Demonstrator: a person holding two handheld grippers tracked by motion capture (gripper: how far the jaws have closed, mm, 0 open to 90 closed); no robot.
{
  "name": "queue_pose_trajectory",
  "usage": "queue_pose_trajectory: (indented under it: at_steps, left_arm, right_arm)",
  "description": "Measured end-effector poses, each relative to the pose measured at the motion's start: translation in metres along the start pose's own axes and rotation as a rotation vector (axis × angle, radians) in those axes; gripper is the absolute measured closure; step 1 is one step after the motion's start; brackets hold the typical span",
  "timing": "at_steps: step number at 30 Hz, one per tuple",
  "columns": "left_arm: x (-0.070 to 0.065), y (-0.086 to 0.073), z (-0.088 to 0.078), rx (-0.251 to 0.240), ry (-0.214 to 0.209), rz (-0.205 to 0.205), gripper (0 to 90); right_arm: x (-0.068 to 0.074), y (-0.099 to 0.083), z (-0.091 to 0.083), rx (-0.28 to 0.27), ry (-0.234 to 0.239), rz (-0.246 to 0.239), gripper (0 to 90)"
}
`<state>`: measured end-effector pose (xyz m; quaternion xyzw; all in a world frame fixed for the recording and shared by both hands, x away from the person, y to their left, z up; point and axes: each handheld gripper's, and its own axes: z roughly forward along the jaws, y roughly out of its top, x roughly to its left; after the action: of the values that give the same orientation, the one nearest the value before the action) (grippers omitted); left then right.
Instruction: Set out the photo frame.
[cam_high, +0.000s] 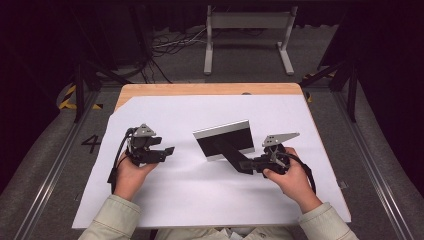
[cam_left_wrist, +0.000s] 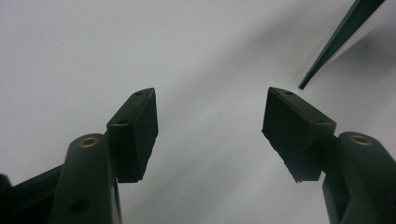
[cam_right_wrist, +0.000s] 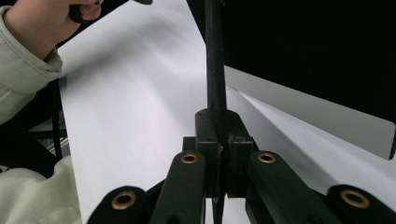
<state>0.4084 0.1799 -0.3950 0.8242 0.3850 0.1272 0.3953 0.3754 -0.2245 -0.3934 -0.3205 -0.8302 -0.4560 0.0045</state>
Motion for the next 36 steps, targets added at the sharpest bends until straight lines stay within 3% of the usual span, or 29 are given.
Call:
queue_pose_trajectory:
  at_steps: [5, 17, 36]
  left_arm:
    - [0.0, 0.0, 0.0, -0.001, 0.003, 0.004, 36.3]
    - [-0.001, 0.0, -0.001, 0.0, 0.002, 0.002, 36.3]
    - [-0.002, 0.001, 0.002, 0.002, -0.009, 0.009, 36.5]
  right_arm:
    - [-0.002, -0.005, 0.0, 0.024, 0.0, 0.003, 87.0]
    - [0.001, -0.014, 0.002, 0.108, -0.019, -0.05, 86.7]
    - [-0.005, -0.024, 0.002, 0.192, -0.059, -0.038, 82.1]
